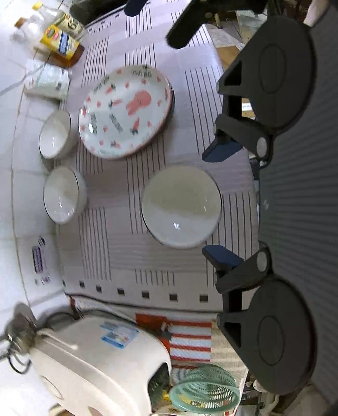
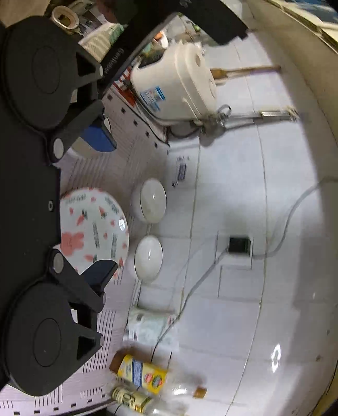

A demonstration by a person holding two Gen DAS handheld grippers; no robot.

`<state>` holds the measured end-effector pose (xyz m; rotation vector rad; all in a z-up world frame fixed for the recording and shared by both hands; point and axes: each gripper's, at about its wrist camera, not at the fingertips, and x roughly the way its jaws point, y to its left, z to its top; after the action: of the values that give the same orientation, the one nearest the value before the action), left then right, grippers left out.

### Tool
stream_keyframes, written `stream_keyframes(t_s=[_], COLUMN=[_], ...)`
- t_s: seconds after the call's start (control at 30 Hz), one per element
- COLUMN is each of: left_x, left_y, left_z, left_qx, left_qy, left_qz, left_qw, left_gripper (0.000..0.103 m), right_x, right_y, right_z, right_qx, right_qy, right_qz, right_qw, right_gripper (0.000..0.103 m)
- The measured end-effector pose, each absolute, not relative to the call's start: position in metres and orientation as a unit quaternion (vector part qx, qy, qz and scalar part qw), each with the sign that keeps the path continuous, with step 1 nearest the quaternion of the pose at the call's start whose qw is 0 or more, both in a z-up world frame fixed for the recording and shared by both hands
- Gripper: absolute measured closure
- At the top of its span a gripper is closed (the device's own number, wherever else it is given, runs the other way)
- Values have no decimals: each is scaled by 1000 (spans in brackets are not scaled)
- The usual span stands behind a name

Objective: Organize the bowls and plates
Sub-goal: 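Open both grippers and pull back from the plate stack, then move the right gripper to the rim of the white bowl by the rice cooker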

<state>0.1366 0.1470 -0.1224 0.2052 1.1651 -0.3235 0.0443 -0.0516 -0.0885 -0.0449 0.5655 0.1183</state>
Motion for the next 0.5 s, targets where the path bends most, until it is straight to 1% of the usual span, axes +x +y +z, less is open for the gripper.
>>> stream_keyframes(t_s=[0.2,0.4,0.5], left_x=[159,174,183], left_y=[194,221,224], left_z=[-147,-180,-200], left_qx=[61,18,5], left_qy=[554,556,561], left_qz=[-149,-145,-140], left_qw=[816,818,816], left_gripper=[33,33,36], right_x=[55,88,107], right_y=[-20,-6,-3], right_z=[-111,-150,-174], right_qx=[-9,42,63], right_qy=[274,316,342], right_qz=[94,124,108], right_qw=[957,940,931], right_gripper=[11,12,13])
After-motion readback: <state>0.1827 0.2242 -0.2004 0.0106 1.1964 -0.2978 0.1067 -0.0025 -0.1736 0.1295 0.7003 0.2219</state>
